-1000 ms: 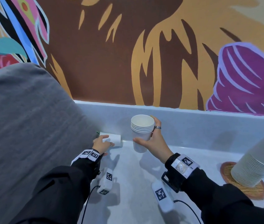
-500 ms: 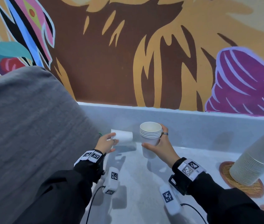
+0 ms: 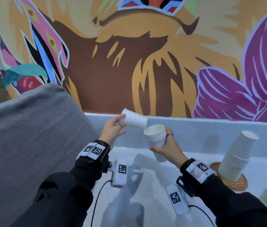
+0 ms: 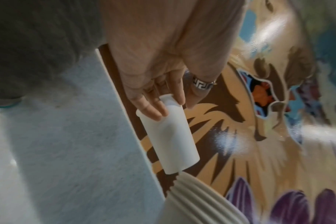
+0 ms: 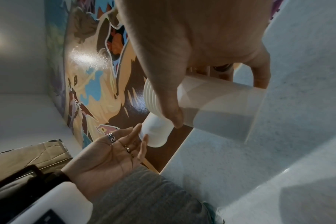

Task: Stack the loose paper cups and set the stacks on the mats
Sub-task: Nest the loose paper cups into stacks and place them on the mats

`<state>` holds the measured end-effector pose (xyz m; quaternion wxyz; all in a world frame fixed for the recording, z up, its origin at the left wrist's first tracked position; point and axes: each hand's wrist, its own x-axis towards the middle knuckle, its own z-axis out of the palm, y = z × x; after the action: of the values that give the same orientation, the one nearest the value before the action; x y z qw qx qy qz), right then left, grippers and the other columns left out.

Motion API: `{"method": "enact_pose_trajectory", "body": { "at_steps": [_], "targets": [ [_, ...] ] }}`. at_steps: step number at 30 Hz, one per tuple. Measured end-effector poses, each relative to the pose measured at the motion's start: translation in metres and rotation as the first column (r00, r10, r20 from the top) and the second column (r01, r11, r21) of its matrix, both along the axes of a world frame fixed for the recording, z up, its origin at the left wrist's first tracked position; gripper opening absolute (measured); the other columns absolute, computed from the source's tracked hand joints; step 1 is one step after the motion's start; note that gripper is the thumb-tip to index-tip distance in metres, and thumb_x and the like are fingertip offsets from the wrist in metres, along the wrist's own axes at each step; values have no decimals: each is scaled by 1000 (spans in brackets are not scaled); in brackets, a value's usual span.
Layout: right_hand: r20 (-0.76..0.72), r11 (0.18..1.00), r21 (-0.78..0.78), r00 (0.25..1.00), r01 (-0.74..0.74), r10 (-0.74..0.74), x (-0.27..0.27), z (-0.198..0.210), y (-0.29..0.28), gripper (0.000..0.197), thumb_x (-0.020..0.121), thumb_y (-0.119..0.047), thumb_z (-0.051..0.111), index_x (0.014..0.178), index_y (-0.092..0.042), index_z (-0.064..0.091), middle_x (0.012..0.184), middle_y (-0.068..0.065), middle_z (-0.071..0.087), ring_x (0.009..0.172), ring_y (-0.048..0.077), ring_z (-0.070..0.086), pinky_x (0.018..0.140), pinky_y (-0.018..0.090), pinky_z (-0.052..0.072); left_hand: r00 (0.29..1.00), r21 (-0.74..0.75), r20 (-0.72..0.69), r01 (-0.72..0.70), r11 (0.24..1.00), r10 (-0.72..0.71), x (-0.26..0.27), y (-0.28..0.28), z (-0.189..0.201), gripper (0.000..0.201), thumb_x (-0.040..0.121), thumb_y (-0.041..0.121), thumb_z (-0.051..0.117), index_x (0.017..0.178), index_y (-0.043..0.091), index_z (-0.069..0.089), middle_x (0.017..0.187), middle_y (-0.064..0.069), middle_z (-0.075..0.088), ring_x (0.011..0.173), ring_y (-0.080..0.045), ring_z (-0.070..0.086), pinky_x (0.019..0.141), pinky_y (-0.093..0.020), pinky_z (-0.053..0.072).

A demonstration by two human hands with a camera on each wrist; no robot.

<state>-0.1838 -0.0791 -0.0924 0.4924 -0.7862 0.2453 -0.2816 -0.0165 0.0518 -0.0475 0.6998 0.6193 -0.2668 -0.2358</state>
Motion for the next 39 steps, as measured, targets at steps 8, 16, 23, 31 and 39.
{"method": "enact_pose_trajectory", "body": {
  "at_steps": [8, 16, 23, 31, 39],
  "targets": [
    [19, 980, -198, 1000, 18, -14, -24, 41, 13, 74, 70, -8, 77, 131, -23, 38, 113, -2, 52, 101, 20, 53, 69, 20, 42, 938, -11, 340, 79, 997, -71, -47, 18, 48, 27, 91, 4, 57, 108, 24, 62, 94, 0, 54, 87, -13, 54, 75, -25, 53],
    [61, 960, -278, 998, -12, 30, -44, 81, 22, 78, 67, -15, 77, 132, -27, 36, 119, 0, 53, 105, 21, 54, 84, 36, 50, 820, 50, 554, 138, 989, -143, -99, 22, 78, 9, 90, 11, 60, 89, 20, 61, 80, 6, 63, 73, -9, 56, 76, -31, 48],
    [28, 932, -356, 998, 64, -57, -104, 121, 6, 80, 71, -16, 79, 136, -18, 33, 115, 1, 49, 100, 20, 52, 73, 25, 45, 766, 79, 620, 156, 985, -171, -144, -3, 105, 13, 96, 23, 51, 96, 19, 63, 82, 10, 63, 69, 7, 55, 69, -17, 42],
    [-82, 917, -388, 988, 91, -133, -193, 170, -24, 91, 70, -33, 82, 140, -21, 25, 91, -8, 52, 89, 15, 57, 57, 18, 41, 786, 23, 598, 178, 984, -156, -214, -39, 128, 17, 97, 31, 47, 99, 27, 64, 111, 6, 59, 100, -6, 52, 87, -29, 43],
    [-171, 922, -384, 978, 50, -124, -289, 197, -49, 87, 71, -30, 80, 139, -28, 25, 105, -1, 56, 96, 14, 58, 75, 19, 48, 837, -28, 422, 397, 918, -349, -285, -83, 142, 24, 96, 31, 50, 82, 12, 56, 97, -9, 60, 94, -24, 58, 98, -45, 46]
  ]
}}
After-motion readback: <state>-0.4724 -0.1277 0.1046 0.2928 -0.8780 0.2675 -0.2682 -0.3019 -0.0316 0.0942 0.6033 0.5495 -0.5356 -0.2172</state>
